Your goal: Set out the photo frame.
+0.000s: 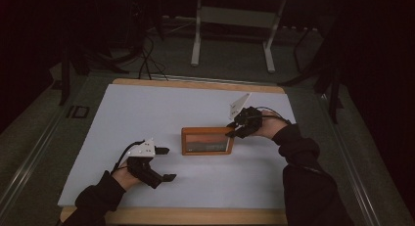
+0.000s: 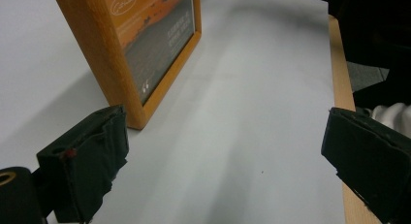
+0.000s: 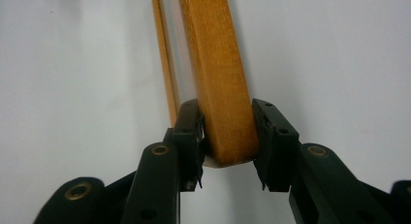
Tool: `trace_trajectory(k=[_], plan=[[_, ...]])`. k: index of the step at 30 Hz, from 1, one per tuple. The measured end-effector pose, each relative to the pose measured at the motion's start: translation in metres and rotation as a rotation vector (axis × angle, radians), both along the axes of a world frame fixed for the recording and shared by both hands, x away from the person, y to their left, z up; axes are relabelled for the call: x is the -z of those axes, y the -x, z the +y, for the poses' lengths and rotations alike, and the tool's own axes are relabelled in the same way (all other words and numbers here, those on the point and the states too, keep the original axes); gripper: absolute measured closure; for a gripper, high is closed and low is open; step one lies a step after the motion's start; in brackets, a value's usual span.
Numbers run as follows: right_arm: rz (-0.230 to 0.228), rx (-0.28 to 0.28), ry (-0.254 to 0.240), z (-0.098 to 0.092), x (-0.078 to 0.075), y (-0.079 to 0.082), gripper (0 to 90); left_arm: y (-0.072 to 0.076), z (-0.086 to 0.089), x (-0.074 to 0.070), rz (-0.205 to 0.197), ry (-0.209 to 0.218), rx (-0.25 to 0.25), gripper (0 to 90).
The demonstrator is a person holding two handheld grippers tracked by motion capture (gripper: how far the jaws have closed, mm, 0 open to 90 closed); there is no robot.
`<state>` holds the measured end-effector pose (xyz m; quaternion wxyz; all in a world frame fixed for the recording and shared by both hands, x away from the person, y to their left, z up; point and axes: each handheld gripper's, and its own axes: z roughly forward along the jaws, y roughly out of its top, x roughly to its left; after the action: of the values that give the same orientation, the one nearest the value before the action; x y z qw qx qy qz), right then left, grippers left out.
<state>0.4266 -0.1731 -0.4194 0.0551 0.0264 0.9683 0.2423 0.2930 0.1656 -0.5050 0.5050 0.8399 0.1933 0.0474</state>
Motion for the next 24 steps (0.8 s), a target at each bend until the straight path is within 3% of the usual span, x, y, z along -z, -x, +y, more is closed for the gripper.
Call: trace_trajectory(k=[15,24], plan=[[0.038,0.075,-0.009,0.002,0.007,-0.022,61.2,-0.001,0.003,0.002,0.002,0.014,-0.016,3.5],[0.05,0.091,-0.012,0.002,0.011,-0.028,58.9,-0.001,0.003,0.003,0.01,0.01,-0.011,3.5]])
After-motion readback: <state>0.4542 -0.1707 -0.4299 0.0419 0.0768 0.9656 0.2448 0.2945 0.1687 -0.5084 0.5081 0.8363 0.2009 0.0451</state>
